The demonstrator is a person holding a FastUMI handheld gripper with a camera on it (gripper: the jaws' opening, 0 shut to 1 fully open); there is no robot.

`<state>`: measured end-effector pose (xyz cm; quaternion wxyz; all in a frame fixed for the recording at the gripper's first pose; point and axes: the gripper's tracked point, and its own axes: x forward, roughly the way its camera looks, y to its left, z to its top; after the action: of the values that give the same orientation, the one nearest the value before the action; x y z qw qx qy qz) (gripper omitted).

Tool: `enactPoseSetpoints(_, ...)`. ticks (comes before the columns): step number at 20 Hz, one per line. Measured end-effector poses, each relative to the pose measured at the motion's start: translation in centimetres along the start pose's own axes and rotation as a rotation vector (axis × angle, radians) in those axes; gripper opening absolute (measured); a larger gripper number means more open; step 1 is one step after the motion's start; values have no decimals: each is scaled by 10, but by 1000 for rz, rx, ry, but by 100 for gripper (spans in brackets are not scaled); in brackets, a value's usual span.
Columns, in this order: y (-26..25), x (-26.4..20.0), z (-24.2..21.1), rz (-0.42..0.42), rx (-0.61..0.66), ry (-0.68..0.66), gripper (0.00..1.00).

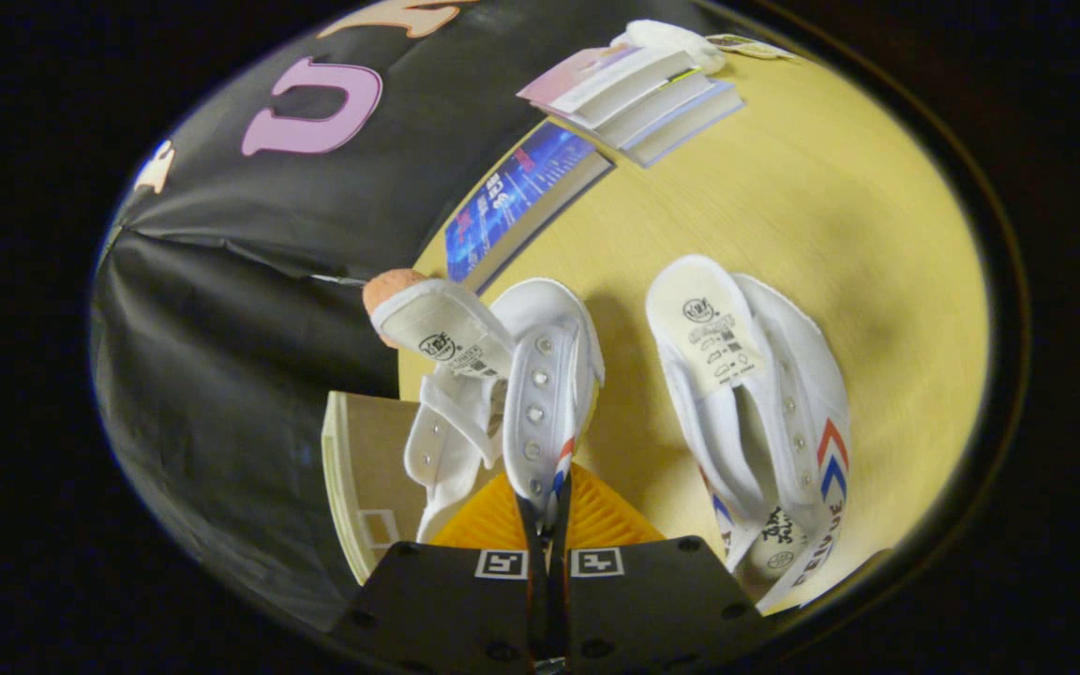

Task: Open the storage box then place both shoes into the box .Put the left shoe in first, then the right shoe, with the right side of both shoes facing outward in a uniform manner.

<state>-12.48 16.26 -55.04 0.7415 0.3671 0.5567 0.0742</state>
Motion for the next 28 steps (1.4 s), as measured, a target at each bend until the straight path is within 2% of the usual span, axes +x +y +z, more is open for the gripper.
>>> enactPoseSetpoints(2,25,-13,8,32,-16,-16,3)
enactPoseSetpoints(6,86,-34,10,74,-152,-47,2)
enactPoseSetpoints(9,147,-43,-10,151,-226,-30,2)
enactPoseSetpoints(13,206,-23,-59,231,-269,46,2)
enactPoseSetpoints(20,223,29,-137,186,-322,187,2)
enactPoseSetpoints(25,210,52,-153,106,-311,216,2)
enactPoseSetpoints(28,208,58,-161,69,-254,222,3)
